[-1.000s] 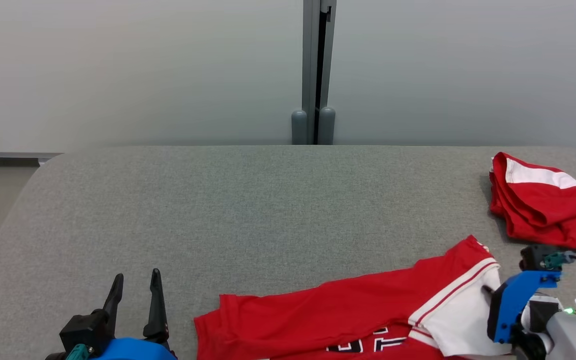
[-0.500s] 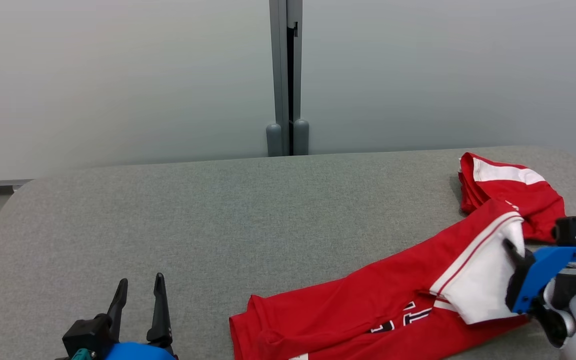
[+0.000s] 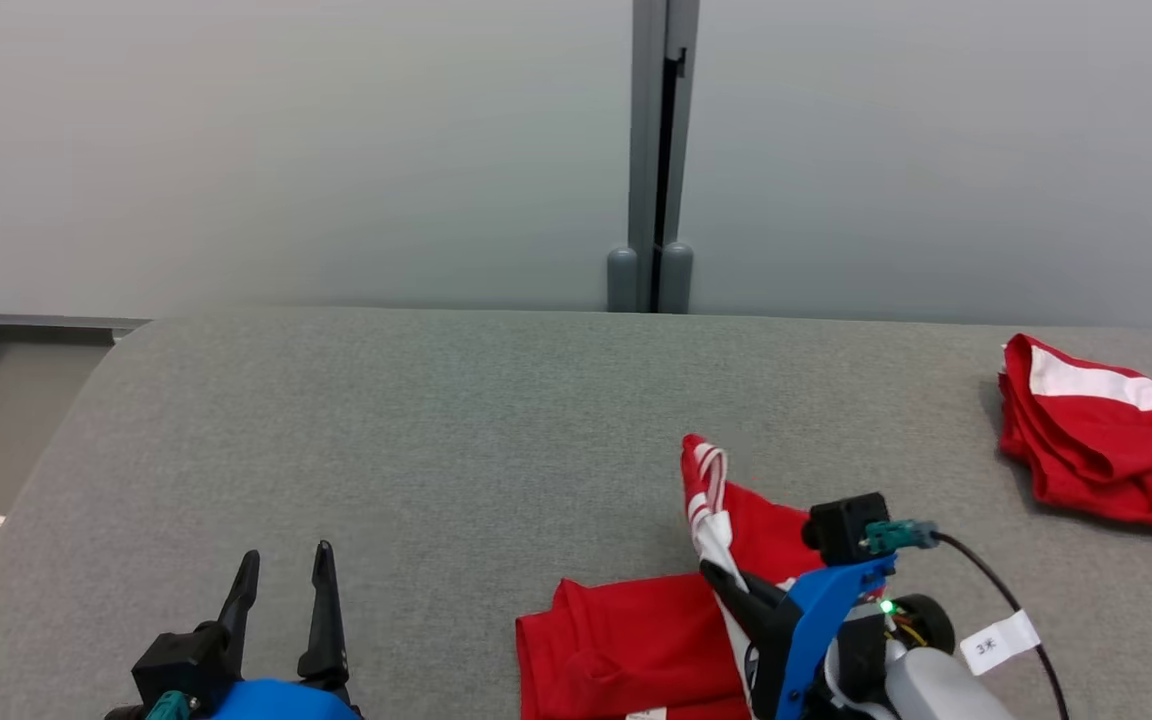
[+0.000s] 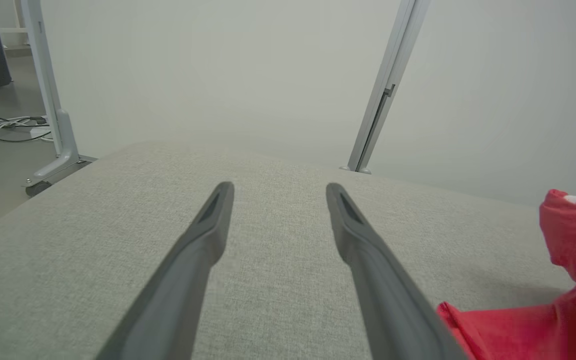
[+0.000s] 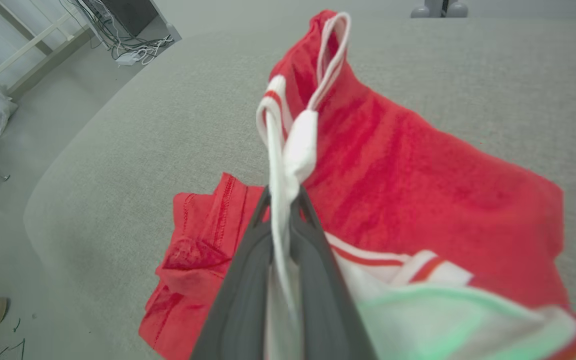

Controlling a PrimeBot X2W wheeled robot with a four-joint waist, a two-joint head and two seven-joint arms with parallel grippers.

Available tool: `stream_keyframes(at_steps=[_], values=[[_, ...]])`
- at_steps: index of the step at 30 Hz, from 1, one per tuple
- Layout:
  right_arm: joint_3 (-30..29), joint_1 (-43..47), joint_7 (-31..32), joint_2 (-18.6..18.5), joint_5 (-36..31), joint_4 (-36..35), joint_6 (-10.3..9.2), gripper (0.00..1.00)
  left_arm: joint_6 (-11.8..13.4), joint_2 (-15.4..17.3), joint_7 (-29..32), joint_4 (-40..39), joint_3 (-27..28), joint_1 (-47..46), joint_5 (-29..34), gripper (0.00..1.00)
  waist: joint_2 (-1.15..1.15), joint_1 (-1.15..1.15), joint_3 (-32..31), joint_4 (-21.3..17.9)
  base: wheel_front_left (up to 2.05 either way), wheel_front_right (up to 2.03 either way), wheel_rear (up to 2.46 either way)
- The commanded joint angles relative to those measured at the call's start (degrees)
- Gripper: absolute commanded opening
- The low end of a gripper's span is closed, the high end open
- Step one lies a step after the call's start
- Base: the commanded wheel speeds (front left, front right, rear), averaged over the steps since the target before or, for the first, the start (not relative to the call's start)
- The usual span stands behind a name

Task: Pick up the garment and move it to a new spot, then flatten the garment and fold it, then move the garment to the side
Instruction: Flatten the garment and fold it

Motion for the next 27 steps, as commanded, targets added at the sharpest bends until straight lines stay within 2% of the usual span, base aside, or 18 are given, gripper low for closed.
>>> stream_keyframes(at_steps=[1,7,13,14,15,16,19,24,27], values=[[0.77,0.93,0.24,0.68,-0.34,-0.16,0.01,0.0,-0.18,-0.03,-0.24,0.19,-0.28,-1.21,0.32,1.0,0.0,0.0,0.87,1.9,0.0,0.0,0.0],[4.12,1.46,-0.12,2.89,1.89,2.34,0.01,0.0,-0.83,-0.02,-0.24,1.38,-0.6,-2.34,0.47,1.0,0.0,0.0,1.48,5.59,0.0,0.0,0.0],[9.34,-0.65,-2.36,3.49,5.52,5.2,0.01,0.0,-1.07,0.08,-0.24,2.4,-0.77,-3.22,0.71,1.0,0.0,0.0,1.89,6.87,0.0,0.0,0.0],[10.82,-0.81,-2.74,3.51,6.92,5.06,0.01,0.24,-1.09,0.08,-0.24,2.5,-0.78,-3.38,0.77,1.0,0.0,0.0,1.94,6.87,0.0,0.0,0.0],[12.26,-1.19,-3.56,3.49,8.14,4.69,0.01,0.41,-1.13,0.07,-0.25,2.58,-0.83,-3.5,0.78,1.0,0.0,0.0,2.01,6.77,0.0,0.0,0.0],[13.7,-1.55,-4.38,3.45,9.7,4.21,0.01,1.0,-1.14,-0.02,-0.24,2.67,-0.9,-3.59,0.83,1.0,0.0,0.0,2.06,6.62,0.0,0.0,0.0],[16.92,-2.01,-7.17,3.35,14.43,2.43,0.01,1.0,-1.02,-0.17,-0.24,2.96,-0.67,-3.49,0.62,1.0,0.0,0.0,2.1,5.5,0.0,0.0,0.0],[18.01,-3.4,-11.12,3.39,16.87,1.5,0.01,1.0,-0.9,-0.36,-0.24,3.39,-0.37,-3.24,0.3,1.0,0.0,0.0,1.83,3.4,0.0,0.0,0.0],[17.18,-3.78,-15.1,1.52,18.65,-1.43,0.01,1.0,-0.71,-0.4,-0.24,3.12,0.17,-2.96,0.16,1.0,0.0,0.0,1.5,1.72,0.0,0.0,0.0]])
